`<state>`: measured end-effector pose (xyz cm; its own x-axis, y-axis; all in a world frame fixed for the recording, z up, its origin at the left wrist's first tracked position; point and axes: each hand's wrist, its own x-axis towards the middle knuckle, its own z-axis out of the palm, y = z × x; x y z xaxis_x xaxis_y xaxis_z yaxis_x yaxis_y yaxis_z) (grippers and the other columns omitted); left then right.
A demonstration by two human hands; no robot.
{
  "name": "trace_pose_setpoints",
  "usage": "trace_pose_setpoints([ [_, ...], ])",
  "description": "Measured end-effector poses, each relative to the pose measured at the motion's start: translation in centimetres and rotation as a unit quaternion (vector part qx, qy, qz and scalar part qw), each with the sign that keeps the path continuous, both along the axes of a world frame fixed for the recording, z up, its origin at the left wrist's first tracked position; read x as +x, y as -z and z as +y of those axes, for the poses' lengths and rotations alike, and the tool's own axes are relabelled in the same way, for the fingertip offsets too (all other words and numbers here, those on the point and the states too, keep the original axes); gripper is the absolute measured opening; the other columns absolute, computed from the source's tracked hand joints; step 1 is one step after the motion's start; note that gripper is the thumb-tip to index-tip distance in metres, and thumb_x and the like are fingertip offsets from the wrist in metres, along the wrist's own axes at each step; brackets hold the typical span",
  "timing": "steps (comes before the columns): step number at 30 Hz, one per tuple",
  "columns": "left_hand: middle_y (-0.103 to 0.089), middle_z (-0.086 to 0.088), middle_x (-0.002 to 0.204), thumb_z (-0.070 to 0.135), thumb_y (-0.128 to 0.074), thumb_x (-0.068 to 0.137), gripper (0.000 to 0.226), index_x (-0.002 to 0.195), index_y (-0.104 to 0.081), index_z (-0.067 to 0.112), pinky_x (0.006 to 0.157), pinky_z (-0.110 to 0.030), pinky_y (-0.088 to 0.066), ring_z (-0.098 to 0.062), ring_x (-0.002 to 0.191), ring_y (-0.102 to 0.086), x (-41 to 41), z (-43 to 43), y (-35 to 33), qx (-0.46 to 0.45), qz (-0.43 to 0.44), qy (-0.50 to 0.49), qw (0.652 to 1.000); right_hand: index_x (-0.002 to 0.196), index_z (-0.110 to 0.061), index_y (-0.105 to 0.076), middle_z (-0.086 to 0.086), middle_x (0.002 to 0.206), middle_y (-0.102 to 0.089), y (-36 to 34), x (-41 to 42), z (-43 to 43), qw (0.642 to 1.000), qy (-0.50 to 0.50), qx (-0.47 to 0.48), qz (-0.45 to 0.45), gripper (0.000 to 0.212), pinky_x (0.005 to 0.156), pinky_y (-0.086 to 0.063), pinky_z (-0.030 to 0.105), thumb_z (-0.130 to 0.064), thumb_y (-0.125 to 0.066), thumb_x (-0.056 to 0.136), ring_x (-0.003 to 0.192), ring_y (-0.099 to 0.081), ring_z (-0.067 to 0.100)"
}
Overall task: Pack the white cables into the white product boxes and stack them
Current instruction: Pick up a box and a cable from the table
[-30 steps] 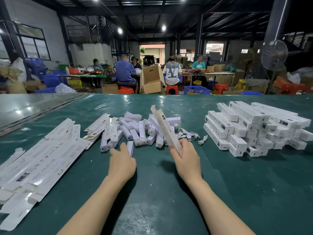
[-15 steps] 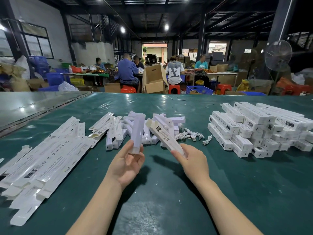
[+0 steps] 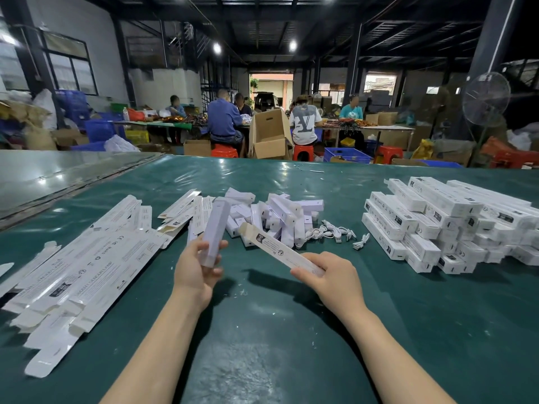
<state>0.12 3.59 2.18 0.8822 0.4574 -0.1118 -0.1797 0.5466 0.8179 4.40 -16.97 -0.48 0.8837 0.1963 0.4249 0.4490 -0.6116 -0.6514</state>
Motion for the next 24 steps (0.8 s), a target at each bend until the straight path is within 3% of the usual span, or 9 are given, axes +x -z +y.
trace_pose_setpoints([
  [4,-0.056,-0.002,0.053,0.006,-0.036,0.084,0.027,0.084,-0.062,0.015,0.033,-0.010,-0.023,-0.007,0.041,-0.036,0.1,1.9,0.3,0.169,0.028,-0.022,0.985,0.083,-0.042,-0.070,-0.006,0.070,-0.060,-0.1,-0.1,-0.1,0.998,-0.023,0.052,0.025,0.014,0.067,-0.040,0.026,-0.033,-0.075,0.073,0.070,-0.054,0.011],
  [8,-0.050,-0.003,0.070,0.005,-0.045,0.081,0.027,0.064,-0.062,0.015,0.033,-0.011,-0.021,-0.010,0.043,-0.032,0.1,2.8,0.4,0.226,0.049,-0.046,0.972,0.070,-0.046,-0.067,-0.010,0.067,-0.067,-0.5,-0.4,-0.5,0.982,-0.057,0.159,0.079,0.028,0.059,-0.040,0.013,-0.020,-0.077,0.071,0.061,-0.055,0.002],
  [10,-0.051,0.000,0.070,0.005,-0.050,0.080,0.026,0.060,-0.062,0.018,0.034,-0.011,-0.024,-0.013,0.050,-0.032,0.1,3.2,0.5,0.235,0.029,-0.066,0.969,0.069,-0.042,-0.068,-0.011,0.063,-0.065,-0.6,-0.4,-0.6,0.980,-0.070,0.162,0.092,0.027,0.057,-0.039,0.012,-0.017,-0.078,0.071,0.056,-0.052,-0.001],
  [12,-0.052,-0.002,0.075,0.008,-0.060,0.077,0.009,0.076,-0.059,0.017,0.039,-0.013,-0.032,-0.013,0.054,-0.039,0.1,3.5,0.3,0.233,-0.002,-0.097,0.968,0.070,-0.039,-0.069,-0.009,0.063,-0.065,-0.7,-0.5,-0.6,0.979,-0.076,0.162,0.098,0.025,0.057,-0.038,0.012,-0.016,-0.078,0.071,0.055,-0.051,-0.001],
  [16,-0.062,-0.005,0.078,0.007,-0.065,0.083,0.027,0.101,-0.046,0.013,0.055,-0.015,-0.049,-0.014,0.065,-0.058,0.1,4.0,0.4,0.163,-0.045,-0.138,0.976,0.070,-0.039,-0.069,-0.007,0.062,-0.064,-0.8,-0.6,-0.7,0.976,-0.081,0.167,0.110,0.024,0.054,-0.037,0.011,-0.016,-0.078,0.071,0.053,-0.049,-0.001],
  [19,-0.066,0.005,0.061,0.005,-0.064,0.084,0.019,0.089,-0.052,0.018,0.057,-0.014,-0.050,-0.006,0.057,-0.060,0.1,3.8,0.5,0.173,-0.070,-0.133,0.973,0.070,-0.039,-0.069,-0.013,0.060,-0.064,-0.8,-0.6,-0.7,0.976,-0.085,0.163,0.119,0.024,0.054,-0.038,0.010,-0.017,-0.078,0.071,0.051,-0.050,-0.002],
  [24,-0.064,-0.006,0.080,0.007,-0.065,0.083,0.017,0.089,-0.055,0.018,0.068,-0.022,-0.052,-0.005,0.053,-0.062,0.2,3.3,0.6,0.206,-0.095,-0.150,0.962,0.071,-0.039,-0.070,-0.013,0.060,-0.066,-0.8,-0.6,-0.6,0.977,-0.080,0.157,0.119,0.022,0.055,-0.038,0.012,-0.019,-0.078,0.071,0.053,-0.051,-0.001],
])
